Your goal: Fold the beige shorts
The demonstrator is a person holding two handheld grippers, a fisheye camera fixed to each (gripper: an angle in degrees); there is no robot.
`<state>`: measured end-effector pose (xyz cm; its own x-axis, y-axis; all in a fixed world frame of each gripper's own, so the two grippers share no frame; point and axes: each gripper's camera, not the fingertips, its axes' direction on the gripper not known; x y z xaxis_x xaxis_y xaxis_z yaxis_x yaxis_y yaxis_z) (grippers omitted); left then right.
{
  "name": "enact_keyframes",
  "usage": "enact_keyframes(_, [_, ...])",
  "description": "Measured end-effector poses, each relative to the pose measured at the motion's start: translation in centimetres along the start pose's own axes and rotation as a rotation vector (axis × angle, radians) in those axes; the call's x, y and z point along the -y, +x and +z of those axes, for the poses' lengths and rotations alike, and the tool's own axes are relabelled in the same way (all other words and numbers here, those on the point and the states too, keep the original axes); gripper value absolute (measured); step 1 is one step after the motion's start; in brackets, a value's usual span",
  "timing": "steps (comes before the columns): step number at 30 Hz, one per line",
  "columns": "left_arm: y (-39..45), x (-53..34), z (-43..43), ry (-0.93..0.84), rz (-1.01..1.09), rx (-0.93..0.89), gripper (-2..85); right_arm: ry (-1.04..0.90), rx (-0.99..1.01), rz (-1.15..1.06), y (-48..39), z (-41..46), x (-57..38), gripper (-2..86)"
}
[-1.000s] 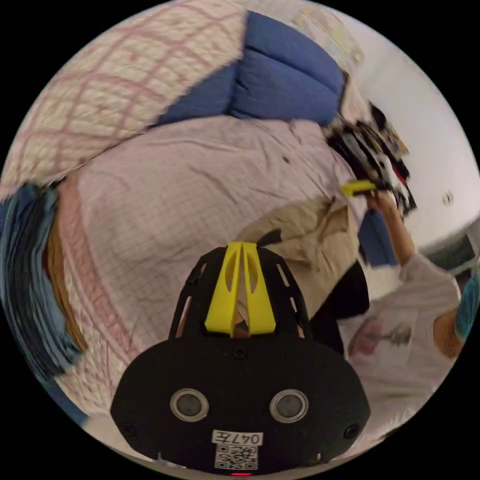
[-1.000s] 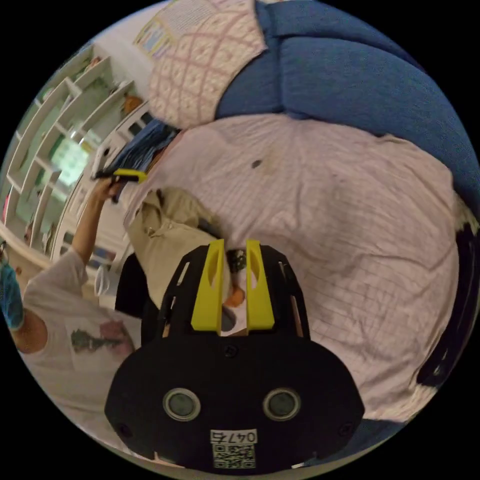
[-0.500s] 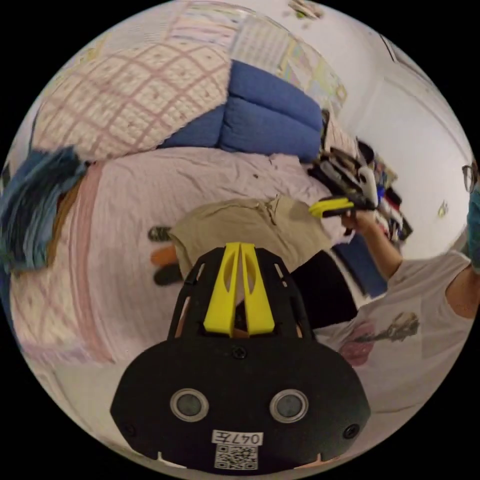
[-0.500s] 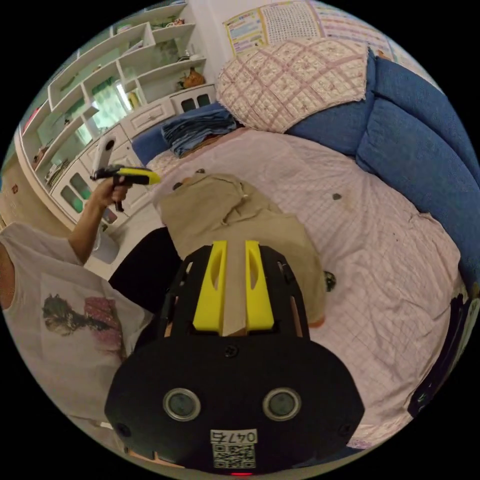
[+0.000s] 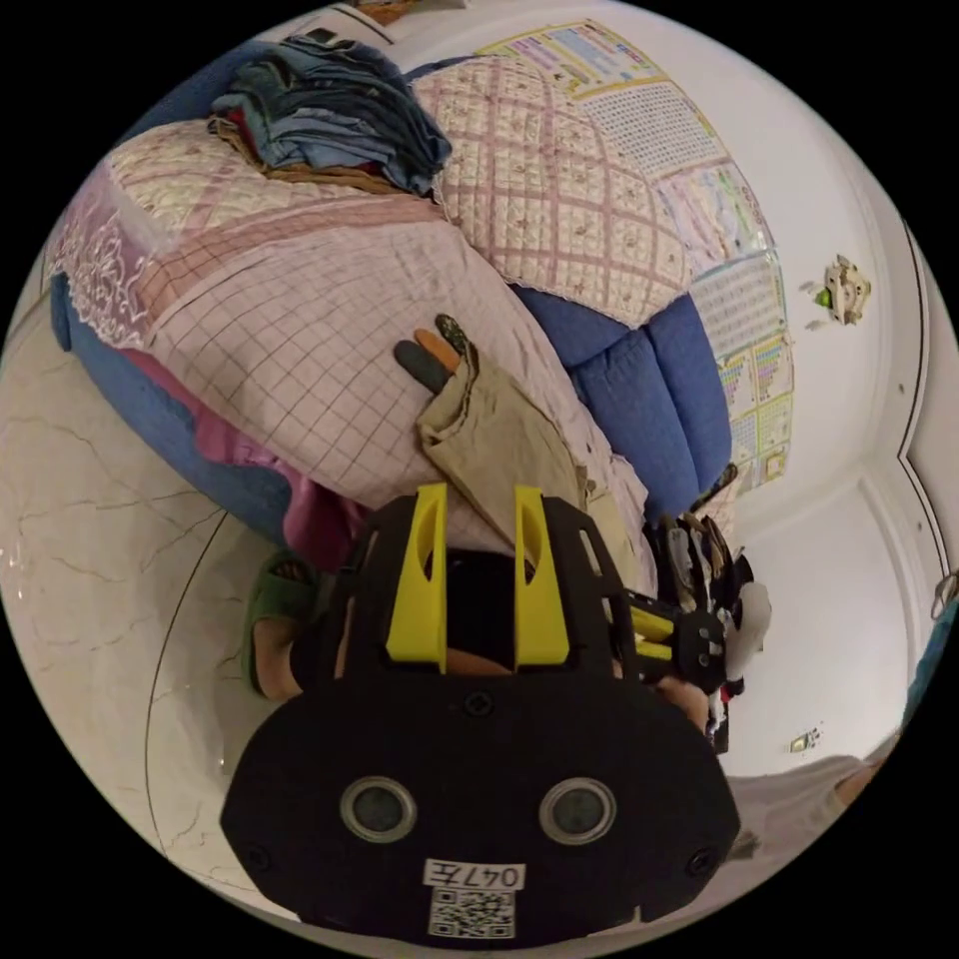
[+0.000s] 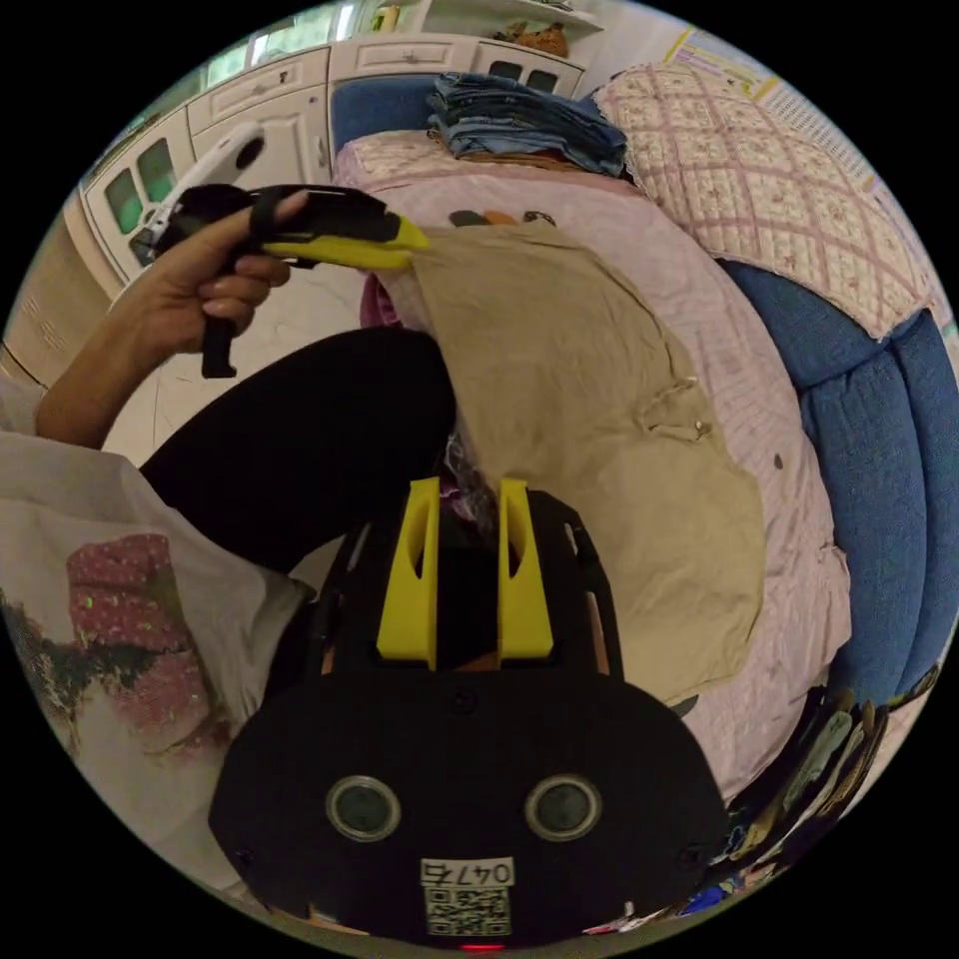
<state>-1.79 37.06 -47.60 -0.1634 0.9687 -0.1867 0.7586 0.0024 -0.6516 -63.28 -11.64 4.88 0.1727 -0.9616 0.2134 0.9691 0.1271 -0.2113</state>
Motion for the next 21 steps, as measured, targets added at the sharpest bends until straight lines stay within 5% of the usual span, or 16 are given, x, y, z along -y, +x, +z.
enact_keyframes(5, [-1.5, -1.7, -1.1, 0.098, 0.014, 0.011, 3.4, 0.114, -0.066, 0.119, 0.1, 0.0, -0.9, 2.3])
enact_keyframes(10, [-3.5, -4.7, -1.5, 0.163, 0.028, -0.084, -0.8, -0.012, 0.010, 0.095, -1.4, 4.6, -1.4, 3.5])
enact_keyframes(21, [13.6, -16.4, 6.8, -0.099, 0.902, -0.196, -1.0, 0.306, 0.024, 0.630, 3.1, 3.4, -21.6, 3.6])
